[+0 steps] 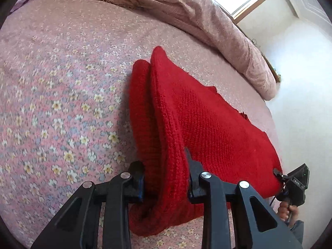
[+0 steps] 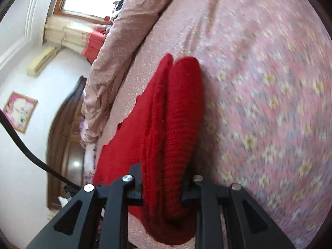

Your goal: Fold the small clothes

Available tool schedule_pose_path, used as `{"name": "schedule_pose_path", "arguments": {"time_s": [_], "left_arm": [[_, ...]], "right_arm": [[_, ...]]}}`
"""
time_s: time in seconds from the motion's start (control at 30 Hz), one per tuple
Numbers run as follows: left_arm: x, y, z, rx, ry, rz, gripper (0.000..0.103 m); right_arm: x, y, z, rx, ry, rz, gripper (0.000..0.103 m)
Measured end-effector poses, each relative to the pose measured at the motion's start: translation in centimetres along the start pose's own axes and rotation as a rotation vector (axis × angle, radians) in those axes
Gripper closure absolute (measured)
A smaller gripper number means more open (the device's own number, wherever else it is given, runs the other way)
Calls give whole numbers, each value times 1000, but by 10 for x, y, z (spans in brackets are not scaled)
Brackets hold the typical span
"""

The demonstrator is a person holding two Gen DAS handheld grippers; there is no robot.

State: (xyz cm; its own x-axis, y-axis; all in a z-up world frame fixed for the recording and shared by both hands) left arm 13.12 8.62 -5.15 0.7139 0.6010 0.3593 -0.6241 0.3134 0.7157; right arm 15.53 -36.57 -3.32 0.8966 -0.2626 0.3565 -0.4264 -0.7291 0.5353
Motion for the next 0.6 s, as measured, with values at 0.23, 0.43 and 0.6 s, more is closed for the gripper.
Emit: {"name": "schedule_pose_path", "arguments": {"time_s": [0.23, 0.43, 0.6], "left_arm": [[-2, 15, -20, -35, 97, 6, 73], [-16, 57, -21, 44, 65, 79, 72], [-25, 85, -4, 77, 4, 114, 72]], "right_arm": [[-3, -4, 10, -3, -36, -31, 78], [-5, -1, 9, -34, -61, -36, 78], [-3, 0, -2, -82, -13, -40, 78]]}}
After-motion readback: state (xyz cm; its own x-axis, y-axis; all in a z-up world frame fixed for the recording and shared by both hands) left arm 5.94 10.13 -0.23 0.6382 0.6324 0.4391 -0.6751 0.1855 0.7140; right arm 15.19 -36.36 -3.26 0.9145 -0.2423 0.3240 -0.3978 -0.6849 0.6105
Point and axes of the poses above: each gripper's, at about its wrist camera, not at the fingertips, and y roughly against the way its jaws point, z to its right, x to its top, the point moved 3 cm from there along -y, roughly the way its jaws point, and after that the axes turned 7 degrees about y, right-handed, at the moved point
